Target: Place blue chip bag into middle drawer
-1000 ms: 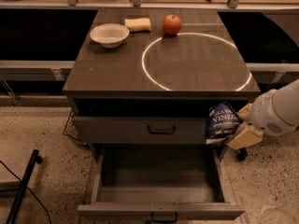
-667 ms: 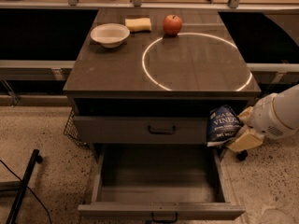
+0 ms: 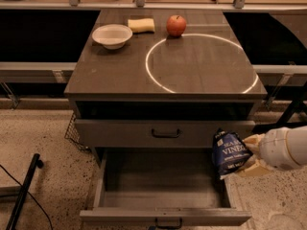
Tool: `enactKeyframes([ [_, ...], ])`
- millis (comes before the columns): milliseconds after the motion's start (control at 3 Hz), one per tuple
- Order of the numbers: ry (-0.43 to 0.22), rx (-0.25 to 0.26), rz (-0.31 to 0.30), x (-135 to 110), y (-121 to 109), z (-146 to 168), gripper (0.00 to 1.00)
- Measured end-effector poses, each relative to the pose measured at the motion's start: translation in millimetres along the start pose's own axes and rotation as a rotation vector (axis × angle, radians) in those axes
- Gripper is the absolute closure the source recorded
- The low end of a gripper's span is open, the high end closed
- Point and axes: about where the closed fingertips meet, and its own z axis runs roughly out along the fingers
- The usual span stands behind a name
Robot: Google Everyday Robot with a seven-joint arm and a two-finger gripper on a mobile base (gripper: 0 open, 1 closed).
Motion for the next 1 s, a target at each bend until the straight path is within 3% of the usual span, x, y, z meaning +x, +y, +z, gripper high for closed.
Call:
enactKeyframes([
  [333, 0.011, 0.000, -0.055, -0.1, -0.6, -1.2, 1.00],
  [667, 0.028, -0.084, -0.048, 8.6, 2.6, 27.3, 1.00],
  [1000, 0.026, -0.143, -0.066, 30.9, 7.3, 75.0, 1.00],
])
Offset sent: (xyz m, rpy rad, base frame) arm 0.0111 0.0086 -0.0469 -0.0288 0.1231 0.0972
